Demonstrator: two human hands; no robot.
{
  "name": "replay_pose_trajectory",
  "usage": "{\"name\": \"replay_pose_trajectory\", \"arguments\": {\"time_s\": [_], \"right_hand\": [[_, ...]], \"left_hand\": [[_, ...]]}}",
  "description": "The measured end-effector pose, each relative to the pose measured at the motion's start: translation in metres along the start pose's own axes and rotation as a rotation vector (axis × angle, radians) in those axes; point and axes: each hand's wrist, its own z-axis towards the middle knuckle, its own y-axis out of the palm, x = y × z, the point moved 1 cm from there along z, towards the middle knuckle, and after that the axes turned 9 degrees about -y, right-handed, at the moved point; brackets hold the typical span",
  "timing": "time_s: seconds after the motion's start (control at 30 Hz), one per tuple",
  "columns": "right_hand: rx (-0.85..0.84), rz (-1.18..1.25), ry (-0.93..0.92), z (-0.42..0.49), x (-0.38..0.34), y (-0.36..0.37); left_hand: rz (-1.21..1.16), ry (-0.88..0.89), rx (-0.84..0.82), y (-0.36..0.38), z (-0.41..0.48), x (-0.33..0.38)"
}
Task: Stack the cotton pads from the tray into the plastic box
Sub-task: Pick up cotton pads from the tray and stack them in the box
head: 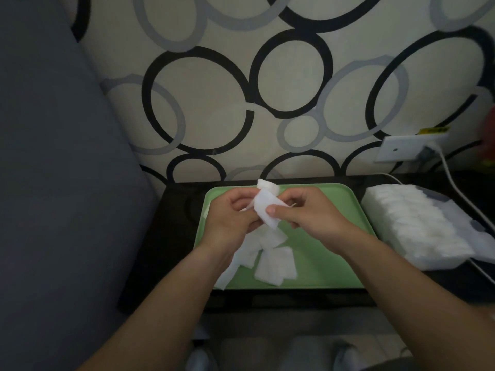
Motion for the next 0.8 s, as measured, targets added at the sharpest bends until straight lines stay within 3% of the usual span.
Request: {"name": "replay_pose_trajectory", "arguments": {"time_s": [0.4, 0.63, 0.8], "right_hand": [[0.107, 0.020, -0.010, 0.0004, 0.0020, -0.0014], [0.022, -0.067, -0.030, -0.0015, -0.0002, -0.0008], [0.035, -0.053, -0.046, -0.0021, -0.0034, 0.0000]], "left_hand": [[-0.216, -0.153, -0.021, 0.0035, 0.0047, -0.0001], [-0.105, -0.170, -0.036, 0.0007, 0.0040, -0.0014], [-0.158, -0.176, 0.031, -0.0035, 0.0069, -0.0005]]}}
